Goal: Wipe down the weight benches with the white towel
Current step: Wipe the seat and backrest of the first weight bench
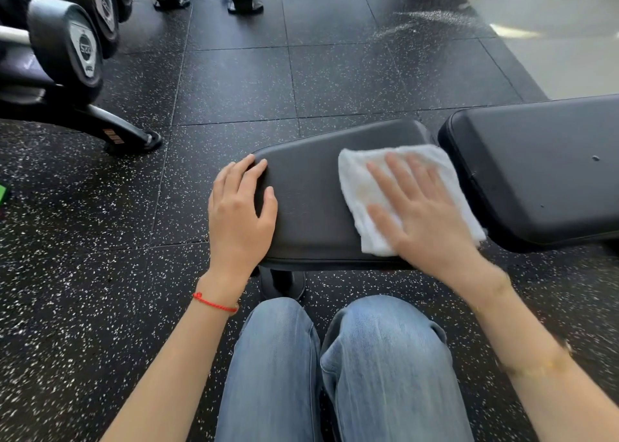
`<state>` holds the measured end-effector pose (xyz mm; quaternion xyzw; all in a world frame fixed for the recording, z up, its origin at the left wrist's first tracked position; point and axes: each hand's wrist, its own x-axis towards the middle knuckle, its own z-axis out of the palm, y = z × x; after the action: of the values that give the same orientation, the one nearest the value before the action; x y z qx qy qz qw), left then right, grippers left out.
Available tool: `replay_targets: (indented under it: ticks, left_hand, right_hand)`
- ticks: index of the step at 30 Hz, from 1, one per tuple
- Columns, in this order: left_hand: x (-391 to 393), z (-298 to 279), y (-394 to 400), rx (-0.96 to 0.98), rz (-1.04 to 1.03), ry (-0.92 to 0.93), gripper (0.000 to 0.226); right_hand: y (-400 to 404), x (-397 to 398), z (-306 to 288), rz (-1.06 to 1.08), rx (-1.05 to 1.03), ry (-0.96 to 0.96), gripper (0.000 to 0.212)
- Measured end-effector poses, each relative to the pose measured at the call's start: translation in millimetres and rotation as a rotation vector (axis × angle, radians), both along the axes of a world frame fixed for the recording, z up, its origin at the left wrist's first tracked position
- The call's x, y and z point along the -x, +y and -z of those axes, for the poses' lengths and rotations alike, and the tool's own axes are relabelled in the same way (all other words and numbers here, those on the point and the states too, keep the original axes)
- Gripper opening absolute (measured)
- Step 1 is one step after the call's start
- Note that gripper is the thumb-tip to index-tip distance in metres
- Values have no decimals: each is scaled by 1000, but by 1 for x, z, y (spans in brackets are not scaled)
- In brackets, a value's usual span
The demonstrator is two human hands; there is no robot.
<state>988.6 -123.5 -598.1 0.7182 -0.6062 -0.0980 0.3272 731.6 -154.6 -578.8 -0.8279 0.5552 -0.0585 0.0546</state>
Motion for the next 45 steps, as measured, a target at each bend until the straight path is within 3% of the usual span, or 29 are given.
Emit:
replay_targets:
  ticks: [3,10,17,21,30,38,45]
  left_hand:
    - [-1,1,0,4,2,3,42]
    - [-2,1,1,0,9,-1,43]
    - [-4,4,0,9,14,6,43]
    - [-4,4,2,52,-32,111,45]
    - [-11,5,11,58,-18,204,44]
    - [-15,7,17,35,-28,256,48]
    - [-13,9,18,43,-19,325,48]
  right_hand:
    - [26,11,0,-20,-16,3,63]
    - [-52,-7,-6,29,-97,51,60]
    - [40,6,21,-285,237,60,66]
    - [53,17,37,-279,398,136,64]
    - [45,-41,40,-433,536,142,57]
    - [53,-11,50,-234,574,90,61]
    - [50,-62,50,-344,674,128,57]
